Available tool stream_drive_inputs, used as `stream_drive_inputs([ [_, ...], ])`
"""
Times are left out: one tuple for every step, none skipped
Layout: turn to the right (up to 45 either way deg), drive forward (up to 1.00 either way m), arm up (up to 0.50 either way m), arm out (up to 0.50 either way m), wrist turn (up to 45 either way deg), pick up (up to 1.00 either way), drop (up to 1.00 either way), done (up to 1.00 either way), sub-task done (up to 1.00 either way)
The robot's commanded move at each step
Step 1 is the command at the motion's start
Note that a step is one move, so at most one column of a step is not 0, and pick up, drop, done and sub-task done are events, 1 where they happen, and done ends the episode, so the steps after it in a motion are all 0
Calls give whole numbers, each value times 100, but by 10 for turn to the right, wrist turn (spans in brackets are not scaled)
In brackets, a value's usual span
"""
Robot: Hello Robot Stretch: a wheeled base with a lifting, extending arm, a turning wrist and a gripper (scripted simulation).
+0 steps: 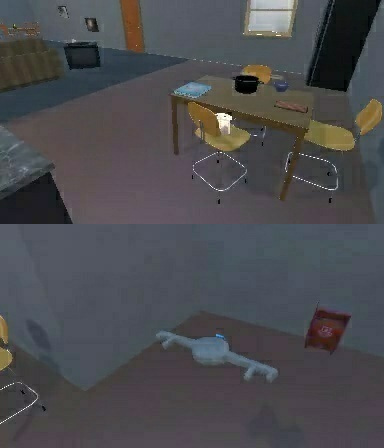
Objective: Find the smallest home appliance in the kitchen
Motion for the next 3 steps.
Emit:
stream_drive_inputs([
  [0, 85, 0, 0, 0, 0, 0, 0, 0],
  [-450, 0, 0, 0, 0, 0, 0, 0, 0],
  [-90, 0, 0, 0, 0, 0, 0, 0, 0],
])
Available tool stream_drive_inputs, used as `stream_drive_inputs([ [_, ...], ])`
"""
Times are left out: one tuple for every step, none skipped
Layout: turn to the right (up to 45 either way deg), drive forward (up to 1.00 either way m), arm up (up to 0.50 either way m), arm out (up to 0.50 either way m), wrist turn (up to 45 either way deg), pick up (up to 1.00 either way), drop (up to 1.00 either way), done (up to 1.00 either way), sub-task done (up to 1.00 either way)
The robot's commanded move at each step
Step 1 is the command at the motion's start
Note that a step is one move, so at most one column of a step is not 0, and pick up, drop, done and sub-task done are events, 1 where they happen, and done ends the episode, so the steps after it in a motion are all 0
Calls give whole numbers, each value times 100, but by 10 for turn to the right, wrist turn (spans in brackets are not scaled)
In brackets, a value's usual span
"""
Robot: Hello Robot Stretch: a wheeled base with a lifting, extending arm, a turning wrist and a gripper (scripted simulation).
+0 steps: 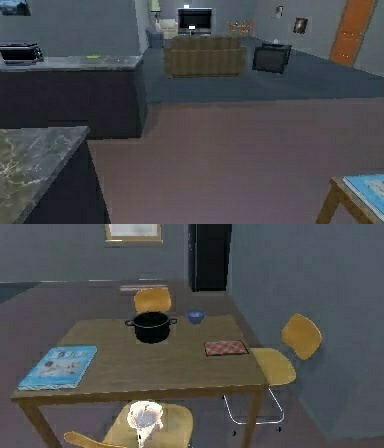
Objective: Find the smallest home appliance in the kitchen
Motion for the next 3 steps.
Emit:
stream_drive_inputs([
  [0, 40, 0, 0, 0, 0, 0, 0, 0],
  [210, 0, 0, 0, 0, 0, 0, 0, 0],
  [0, 90, 0, 0, 0, 0, 0, 0, 0],
])
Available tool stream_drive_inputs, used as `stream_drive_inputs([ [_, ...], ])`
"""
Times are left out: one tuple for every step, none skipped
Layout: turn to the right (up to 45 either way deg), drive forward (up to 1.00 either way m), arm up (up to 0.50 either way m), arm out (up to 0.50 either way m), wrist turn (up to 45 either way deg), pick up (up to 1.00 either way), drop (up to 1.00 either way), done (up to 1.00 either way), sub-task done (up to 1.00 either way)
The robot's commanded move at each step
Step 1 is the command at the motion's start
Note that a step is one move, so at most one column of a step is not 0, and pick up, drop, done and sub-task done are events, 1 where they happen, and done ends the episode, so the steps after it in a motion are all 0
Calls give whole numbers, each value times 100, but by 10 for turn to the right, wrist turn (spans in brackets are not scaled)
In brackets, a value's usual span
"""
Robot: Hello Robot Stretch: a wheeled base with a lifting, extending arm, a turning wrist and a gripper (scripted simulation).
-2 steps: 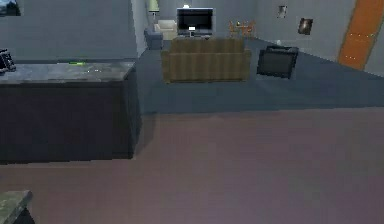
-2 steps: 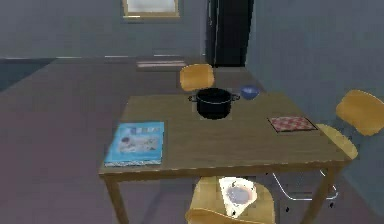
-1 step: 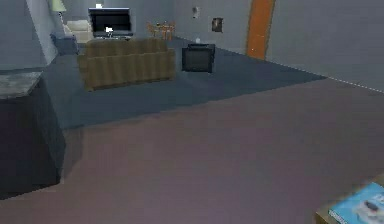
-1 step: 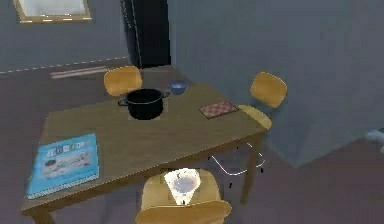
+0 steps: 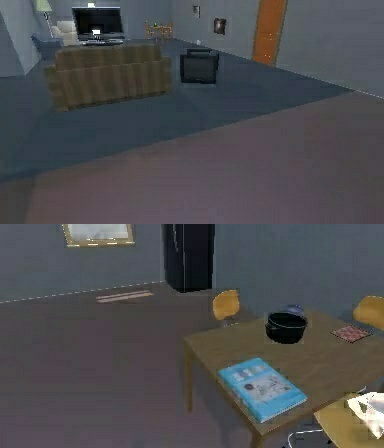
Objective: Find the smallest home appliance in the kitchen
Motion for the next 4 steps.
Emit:
stream_drive_inputs([
  [450, 0, 0, 0, 0, 0, 0, 0, 0],
  [210, 0, 0, 0, 0, 0, 0, 0, 0],
  [0, 100, 0, 0, 0, 0, 0, 0, 0],
  [0, 30, 0, 0, 0, 0, 0, 0, 0],
])
